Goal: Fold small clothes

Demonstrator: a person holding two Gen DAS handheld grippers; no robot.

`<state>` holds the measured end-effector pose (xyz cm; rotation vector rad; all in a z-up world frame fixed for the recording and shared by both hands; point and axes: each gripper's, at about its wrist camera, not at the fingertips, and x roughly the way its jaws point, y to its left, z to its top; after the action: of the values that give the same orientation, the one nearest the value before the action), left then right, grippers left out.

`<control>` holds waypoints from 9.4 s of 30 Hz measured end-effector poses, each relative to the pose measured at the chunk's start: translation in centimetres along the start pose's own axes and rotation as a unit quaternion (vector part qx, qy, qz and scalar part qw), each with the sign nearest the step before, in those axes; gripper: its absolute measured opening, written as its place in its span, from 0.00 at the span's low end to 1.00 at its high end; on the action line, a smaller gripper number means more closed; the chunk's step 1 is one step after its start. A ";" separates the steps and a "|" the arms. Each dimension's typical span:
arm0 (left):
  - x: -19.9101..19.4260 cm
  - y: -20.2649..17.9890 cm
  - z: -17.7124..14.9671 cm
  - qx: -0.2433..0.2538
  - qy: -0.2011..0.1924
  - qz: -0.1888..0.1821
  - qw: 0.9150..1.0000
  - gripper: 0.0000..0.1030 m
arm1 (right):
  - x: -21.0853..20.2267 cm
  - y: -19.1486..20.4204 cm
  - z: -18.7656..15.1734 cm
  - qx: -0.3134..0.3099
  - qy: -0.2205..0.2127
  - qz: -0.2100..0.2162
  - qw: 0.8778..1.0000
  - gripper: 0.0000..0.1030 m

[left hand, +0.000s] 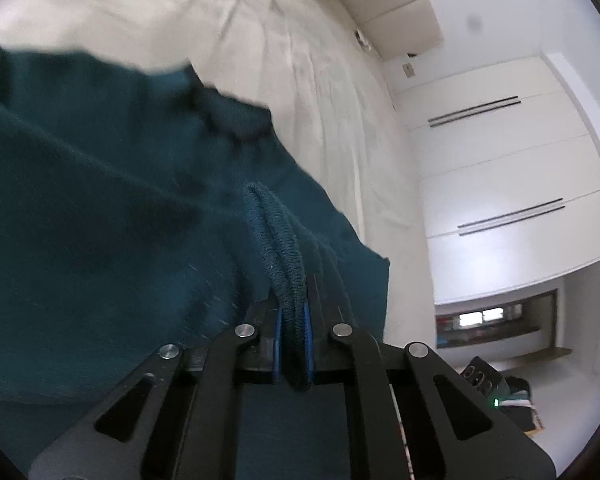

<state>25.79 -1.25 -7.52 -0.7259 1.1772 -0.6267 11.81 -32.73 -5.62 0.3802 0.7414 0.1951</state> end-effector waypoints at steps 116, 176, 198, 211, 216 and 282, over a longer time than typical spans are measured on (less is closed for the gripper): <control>-22.8 11.7 -30.7 -0.036 -0.018 0.170 0.985 0.10 | -12.4 -9.7 -14.4 0.114 0.198 0.128 0.965 0.72; -21.5 12.4 -32.4 -0.006 0.020 0.123 0.992 0.04 | -10.8 -9.0 -17.1 0.110 0.296 0.110 0.942 0.22; -25.8 6.8 -27.9 -0.004 -0.094 -0.053 0.994 0.04 | -14.1 -3.6 -7.1 0.092 0.151 0.255 0.951 0.08; -25.9 7.6 -14.7 -0.064 -0.173 -0.105 0.977 0.04 | -7.7 -4.7 3.0 0.139 0.087 0.247 0.955 0.08; -24.2 7.9 -9.0 -0.075 -0.182 -0.105 0.975 0.04 | -3.8 -6.0 6.3 0.169 0.076 0.232 0.955 0.08; -12.7 12.7 -5.8 0.029 -0.139 0.180 0.973 0.15 | 1.4 -7.5 1.9 0.095 0.111 0.024 0.989 0.42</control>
<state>17.63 15.31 -11.25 -0.5134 0.9924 -0.2449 14.42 -39.61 -8.25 0.5637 0.9749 0.2148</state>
